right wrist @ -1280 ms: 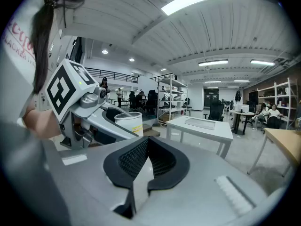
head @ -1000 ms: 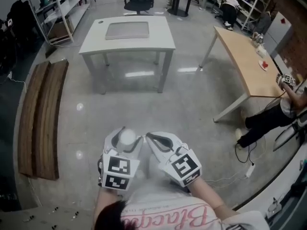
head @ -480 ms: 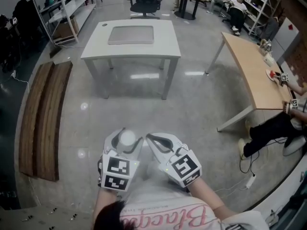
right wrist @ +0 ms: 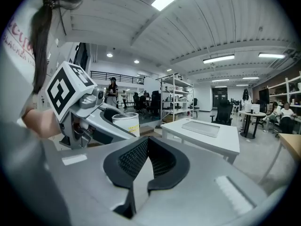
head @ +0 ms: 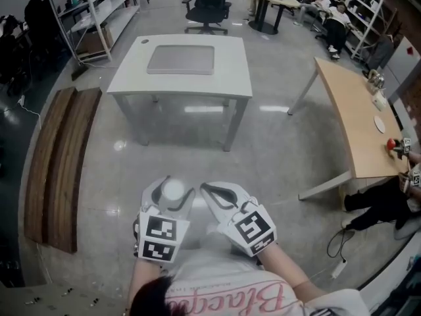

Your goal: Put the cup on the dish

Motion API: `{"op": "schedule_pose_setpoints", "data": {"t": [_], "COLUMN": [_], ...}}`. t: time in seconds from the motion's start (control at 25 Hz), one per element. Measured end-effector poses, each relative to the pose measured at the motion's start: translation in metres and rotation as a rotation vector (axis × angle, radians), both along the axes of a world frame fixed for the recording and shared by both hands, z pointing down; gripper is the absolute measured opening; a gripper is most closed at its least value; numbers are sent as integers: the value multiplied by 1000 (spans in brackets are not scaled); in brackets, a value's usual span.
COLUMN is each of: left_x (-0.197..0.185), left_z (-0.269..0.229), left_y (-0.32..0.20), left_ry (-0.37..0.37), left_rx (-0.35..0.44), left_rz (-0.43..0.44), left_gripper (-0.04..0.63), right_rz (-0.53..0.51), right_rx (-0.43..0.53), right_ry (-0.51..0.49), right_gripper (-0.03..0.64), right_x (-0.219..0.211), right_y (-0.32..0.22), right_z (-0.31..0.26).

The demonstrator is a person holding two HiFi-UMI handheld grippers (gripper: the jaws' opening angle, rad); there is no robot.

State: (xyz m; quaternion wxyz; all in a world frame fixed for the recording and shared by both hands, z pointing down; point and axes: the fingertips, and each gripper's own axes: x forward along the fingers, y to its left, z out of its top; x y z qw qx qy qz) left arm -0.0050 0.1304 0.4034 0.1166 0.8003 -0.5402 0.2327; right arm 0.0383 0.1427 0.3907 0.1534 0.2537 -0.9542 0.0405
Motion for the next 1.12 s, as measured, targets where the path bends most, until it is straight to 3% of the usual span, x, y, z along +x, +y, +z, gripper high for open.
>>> {"op": "schedule_pose_setpoints", "data": {"t": [0.68, 1.12], "left_x": [4, -20], "left_z": [9, 10], "left_y": [-67, -150], "left_ry": [23, 26], "left_rx": [-13, -12], "left_rz": [-25, -7], "left_gripper": [256, 256], "right_rz": [-41, -27], "right_rx": [-28, -28], "right_ry": [15, -31], "right_gripper": [2, 2], "right_x": [3, -19], "right_y": [-60, -142], "right_z": [11, 7]}}
